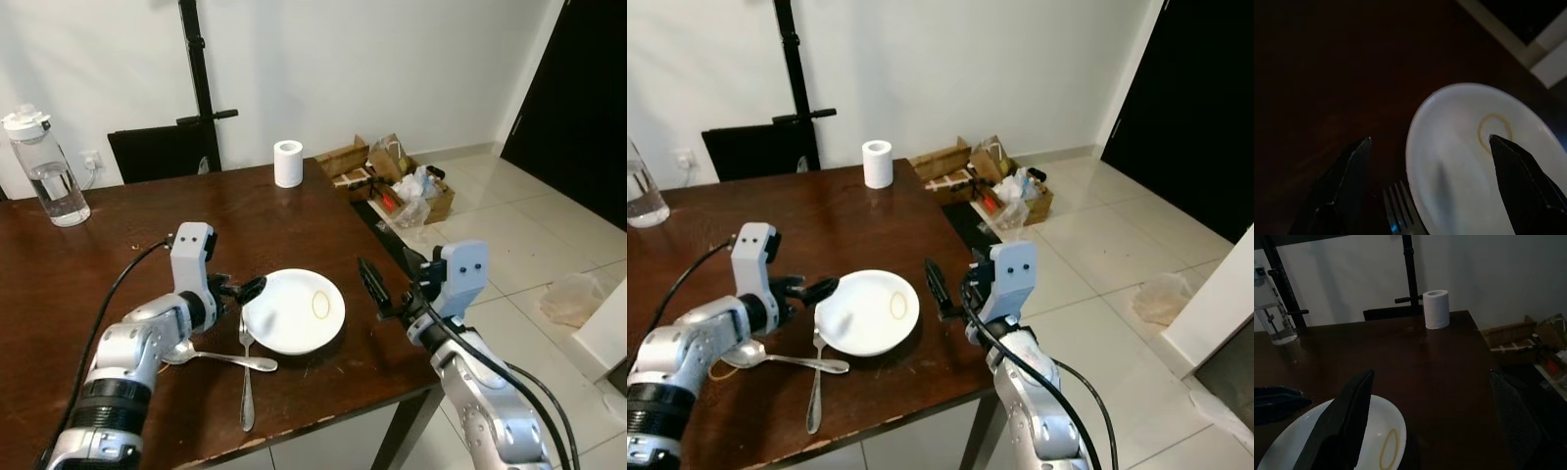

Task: Setting the table

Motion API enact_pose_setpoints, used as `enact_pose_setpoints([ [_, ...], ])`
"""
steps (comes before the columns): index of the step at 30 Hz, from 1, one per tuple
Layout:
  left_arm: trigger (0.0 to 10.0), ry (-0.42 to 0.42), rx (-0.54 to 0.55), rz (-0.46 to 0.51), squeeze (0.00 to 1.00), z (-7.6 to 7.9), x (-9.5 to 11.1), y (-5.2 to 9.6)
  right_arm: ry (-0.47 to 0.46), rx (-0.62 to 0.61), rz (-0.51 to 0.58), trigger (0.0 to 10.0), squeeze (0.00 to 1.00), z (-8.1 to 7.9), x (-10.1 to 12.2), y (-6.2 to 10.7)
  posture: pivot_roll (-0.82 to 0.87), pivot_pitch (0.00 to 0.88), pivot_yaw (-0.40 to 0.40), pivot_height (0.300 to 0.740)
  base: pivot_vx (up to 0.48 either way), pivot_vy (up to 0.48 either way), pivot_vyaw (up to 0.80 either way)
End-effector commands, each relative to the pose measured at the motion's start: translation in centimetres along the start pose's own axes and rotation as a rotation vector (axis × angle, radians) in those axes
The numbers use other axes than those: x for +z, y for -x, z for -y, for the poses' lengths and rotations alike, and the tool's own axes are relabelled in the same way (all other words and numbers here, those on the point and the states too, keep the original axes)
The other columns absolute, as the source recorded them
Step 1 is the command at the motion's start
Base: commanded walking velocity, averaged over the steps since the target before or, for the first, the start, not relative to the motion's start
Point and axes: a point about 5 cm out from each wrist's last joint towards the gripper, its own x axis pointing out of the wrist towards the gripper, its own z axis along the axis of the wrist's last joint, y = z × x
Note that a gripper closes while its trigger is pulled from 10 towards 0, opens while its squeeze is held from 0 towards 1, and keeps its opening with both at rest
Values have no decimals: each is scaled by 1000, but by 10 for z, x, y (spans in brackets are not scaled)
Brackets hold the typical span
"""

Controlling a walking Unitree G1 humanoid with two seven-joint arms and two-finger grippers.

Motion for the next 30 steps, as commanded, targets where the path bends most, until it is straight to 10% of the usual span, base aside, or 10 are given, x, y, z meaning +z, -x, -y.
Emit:
enact_pose_setpoints([
  [1,10000,13,-6,-41,0,0,-6,-2,-9,5,-16,10000,0,-3,-4,3,13,95,84,740,0,0,0],
  [13,10000,110,-44,-111,0,6,-26,-12,-16,-4,-28,10000,0,-3,-6,6,10,109,85,740,0,0,0],
  [17,7451,160,-68,-107,0,8,-27,-14,-16,-2,-27,10000,0,-3,-5,5,10,109,85,740,0,0,0],
  [18,4353,170,-71,-106,0,9,-28,-14,-16,-1,-26,10000,0,-3,-5,4,10,108,86,740,0,0,0],
  [20,3137,181,-72,-104,0,9,-28,-15,-16,-1,-26,10000,0,-3,-5,4,10,108,86,740,0,0,0],
  [21,0,187,-63,-101,0,8,-28,-16,-16,-2,-25,10000,0,-3,-5,4,8,108,89,740,0,0,0],
  [30,0,177,-57,-112,0,6,-31,-17,-17,-9,-25,10000,0,-3,-6,5,9,105,92,740,0,0,0],
])
